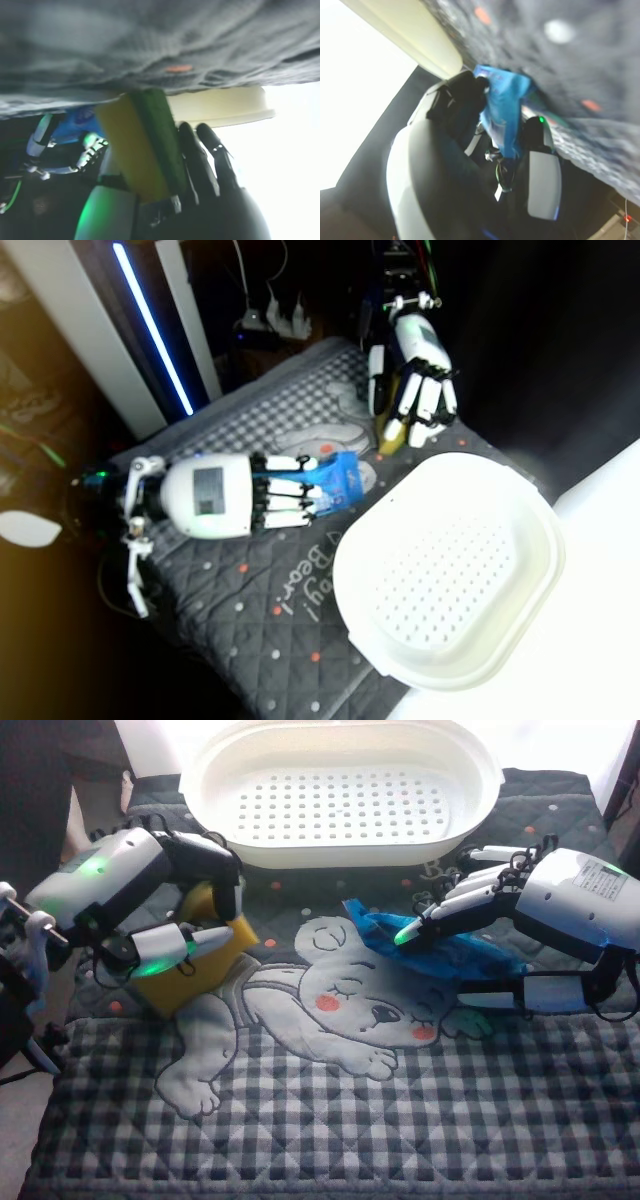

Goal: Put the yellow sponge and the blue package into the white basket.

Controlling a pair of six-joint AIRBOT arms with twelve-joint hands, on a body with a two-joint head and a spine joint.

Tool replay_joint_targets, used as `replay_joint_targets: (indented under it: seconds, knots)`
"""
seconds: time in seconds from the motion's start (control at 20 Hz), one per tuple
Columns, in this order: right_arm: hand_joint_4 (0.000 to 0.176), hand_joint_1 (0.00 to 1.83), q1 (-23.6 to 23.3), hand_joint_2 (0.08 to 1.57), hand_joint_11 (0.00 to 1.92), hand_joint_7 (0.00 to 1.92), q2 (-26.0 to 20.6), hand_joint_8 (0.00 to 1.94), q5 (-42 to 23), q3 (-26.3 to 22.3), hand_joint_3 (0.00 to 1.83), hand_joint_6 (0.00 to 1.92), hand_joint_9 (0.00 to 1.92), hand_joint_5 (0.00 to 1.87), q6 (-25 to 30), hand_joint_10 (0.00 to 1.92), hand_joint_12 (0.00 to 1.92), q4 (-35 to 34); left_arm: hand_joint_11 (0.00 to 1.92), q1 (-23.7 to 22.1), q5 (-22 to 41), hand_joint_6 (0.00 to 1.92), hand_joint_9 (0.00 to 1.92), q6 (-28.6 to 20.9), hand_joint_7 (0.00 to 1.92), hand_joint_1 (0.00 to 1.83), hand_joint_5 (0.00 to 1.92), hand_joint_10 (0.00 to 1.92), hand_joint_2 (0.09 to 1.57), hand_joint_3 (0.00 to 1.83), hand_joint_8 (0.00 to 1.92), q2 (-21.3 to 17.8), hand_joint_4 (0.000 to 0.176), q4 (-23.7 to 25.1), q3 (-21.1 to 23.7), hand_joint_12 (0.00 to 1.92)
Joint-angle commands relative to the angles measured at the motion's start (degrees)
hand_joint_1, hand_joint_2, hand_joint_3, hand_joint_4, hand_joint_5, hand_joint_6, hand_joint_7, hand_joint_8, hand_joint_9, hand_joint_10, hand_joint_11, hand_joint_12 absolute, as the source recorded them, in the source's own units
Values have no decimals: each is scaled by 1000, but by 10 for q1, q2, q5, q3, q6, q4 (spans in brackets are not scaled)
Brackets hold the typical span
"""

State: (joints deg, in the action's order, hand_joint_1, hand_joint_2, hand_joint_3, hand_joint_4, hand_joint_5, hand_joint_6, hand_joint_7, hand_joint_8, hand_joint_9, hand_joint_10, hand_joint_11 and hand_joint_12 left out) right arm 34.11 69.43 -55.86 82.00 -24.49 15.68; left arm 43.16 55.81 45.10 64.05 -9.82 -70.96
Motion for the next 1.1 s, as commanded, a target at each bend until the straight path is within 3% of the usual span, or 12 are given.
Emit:
replay_joint_targets:
  seconds: [0.0,0.1,0.2,0.25,0.3,0.4,0.55,0.7,0.75,0.8,0.9,1.05]
  knots:
    - [0,1328,3,1137,222,988,-6,1049,-9,3,0,972,803,907,-6,1148,1350,-7,603,3,41,822,853,-2,866,1242,967,894,1149,10,1354,-3,0,6,5,1551]
    - [0,1373,3,1114,292,1090,-9,830,-11,3,0,986,830,923,-6,1253,1291,-14,383,4,59,615,671,-2,839,1255,1073,1173,1140,0,1403,-12,0,6,13,1779]
    - [0,1368,3,1133,439,993,-20,922,-32,-2,0,963,829,917,-6,1371,1429,-18,456,5,86,750,813,-2,979,1366,1020,1353,1119,0,1064,-28,0,11,26,1577]
    - [0,1374,3,1118,639,1019,-34,848,-51,-12,0,997,927,889,-6,1258,1252,-20,535,4,102,700,788,-2,900,1278,988,1409,1146,0,1342,-39,0,19,35,1739]
    - [0,1380,3,1102,802,1045,-49,785,-72,-22,0,973,994,898,-6,1174,1123,-26,642,0,118,703,828,-2,917,1263,976,1387,1144,0,1349,-50,0,27,44,1726]
    - [0,1386,3,1084,1060,1055,-75,753,-112,-39,0,904,1067,940,-6,1090,998,-42,937,-10,146,942,1069,-2,1048,1376,926,1071,1084,0,799,-71,0,44,59,1143]
    - [0,1386,3,1065,907,1138,-101,591,-166,-53,0,856,1095,982,-6,1089,1227,-67,1051,-32,180,1009,1075,-2,1046,1387,895,1002,1085,0,793,-91,0,70,73,885]
    - [0,1276,3,1062,1055,1188,-105,788,-215,-50,0,746,1295,1041,-6,431,991,-100,1034,-84,184,671,1149,-2,1201,1404,1096,896,1026,0,543,-88,0,104,65,860]
    - [0,1372,2,1058,1034,1149,-104,671,-225,-48,0,779,1149,997,-6,892,944,-110,1053,-101,174,666,1167,-2,1248,1406,1095,874,1018,1,448,-82,0,111,58,862]
    - [0,1389,-24,1062,1027,1138,-98,637,-229,-42,0,803,1098,987,-6,1026,947,-113,1005,-129,156,593,1142,-2,1280,1406,1133,926,1016,0,373,-70,0,120,46,878]
    - [0,1394,-81,1061,1056,1143,-71,618,-199,-15,1,850,1102,964,-6,1018,877,-96,1023,-175,113,478,1172,-2,1294,1409,1167,898,1008,0,359,-52,0,125,18,911]
    - [0,1397,-150,1047,988,1222,-23,407,-132,31,0,736,1086,1055,-6,1078,1029,-69,1156,-237,41,885,1149,-2,1133,1398,934,879,1058,0,695,-16,0,125,-30,676]
